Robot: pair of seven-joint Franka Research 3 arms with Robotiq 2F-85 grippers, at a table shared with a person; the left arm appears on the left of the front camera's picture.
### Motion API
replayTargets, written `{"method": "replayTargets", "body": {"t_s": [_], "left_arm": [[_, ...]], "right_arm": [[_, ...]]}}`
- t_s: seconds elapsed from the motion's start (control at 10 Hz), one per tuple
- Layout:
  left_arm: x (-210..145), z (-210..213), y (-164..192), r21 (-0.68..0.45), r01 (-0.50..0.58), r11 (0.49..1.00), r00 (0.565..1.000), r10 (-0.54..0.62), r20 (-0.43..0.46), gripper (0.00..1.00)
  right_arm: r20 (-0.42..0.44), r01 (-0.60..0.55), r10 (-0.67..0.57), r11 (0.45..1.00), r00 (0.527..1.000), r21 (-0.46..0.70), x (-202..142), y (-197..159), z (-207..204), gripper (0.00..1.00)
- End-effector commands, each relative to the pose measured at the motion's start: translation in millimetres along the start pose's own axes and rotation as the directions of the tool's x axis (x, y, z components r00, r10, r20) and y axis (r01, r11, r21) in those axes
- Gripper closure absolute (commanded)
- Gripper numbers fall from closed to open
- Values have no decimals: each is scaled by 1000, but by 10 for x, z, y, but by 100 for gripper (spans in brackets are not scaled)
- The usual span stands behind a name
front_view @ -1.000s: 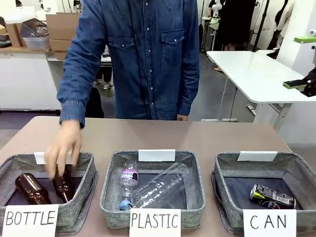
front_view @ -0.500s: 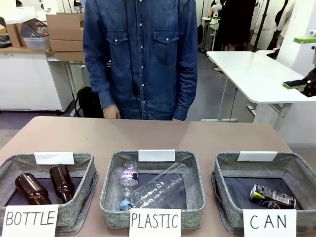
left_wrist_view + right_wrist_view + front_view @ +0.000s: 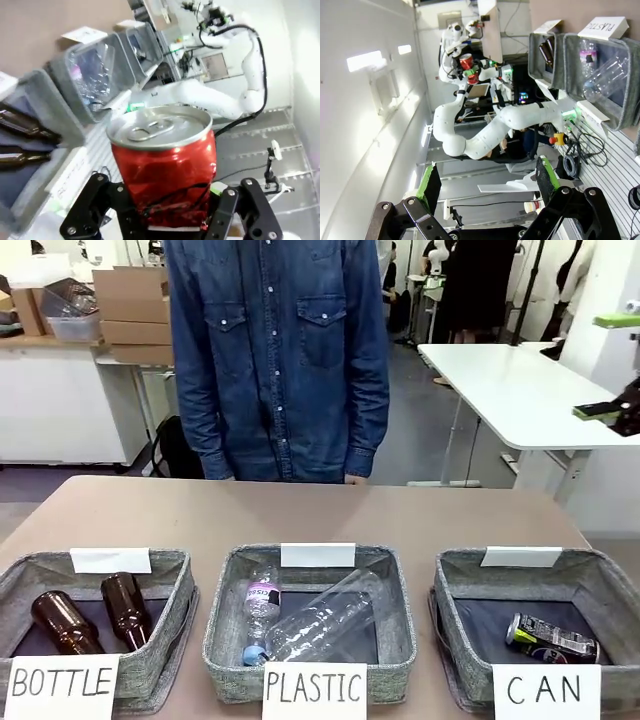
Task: Sort the can waste into the basket.
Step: Pick up the can waste from the table and place it in the right Fabric basket.
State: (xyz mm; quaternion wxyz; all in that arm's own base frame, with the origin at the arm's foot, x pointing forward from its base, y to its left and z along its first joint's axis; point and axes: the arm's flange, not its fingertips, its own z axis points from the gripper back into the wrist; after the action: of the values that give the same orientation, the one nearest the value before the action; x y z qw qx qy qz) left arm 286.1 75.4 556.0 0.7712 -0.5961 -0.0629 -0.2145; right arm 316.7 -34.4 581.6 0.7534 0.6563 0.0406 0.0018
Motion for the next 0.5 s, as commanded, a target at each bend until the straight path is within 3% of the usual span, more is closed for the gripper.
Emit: {"method": "replayTargets", "body": {"t_s": [0.0,0.2,0.4], "left_arm": [[451,-1071,-16,-3,-67,998,998,67,-21,100],[785,-2086,129,28,-103,994,994,102,38,100],[1134,-2959,193,-64,-128,990,991,129,16,100]], "right_arm": [[0,0,0,1000,1000,0,0,0,0,0],[48,47,-46,999,998,-14,-291,31,373,0],[117,118,-110,991,987,-66,-615,-110,869,0]]}}
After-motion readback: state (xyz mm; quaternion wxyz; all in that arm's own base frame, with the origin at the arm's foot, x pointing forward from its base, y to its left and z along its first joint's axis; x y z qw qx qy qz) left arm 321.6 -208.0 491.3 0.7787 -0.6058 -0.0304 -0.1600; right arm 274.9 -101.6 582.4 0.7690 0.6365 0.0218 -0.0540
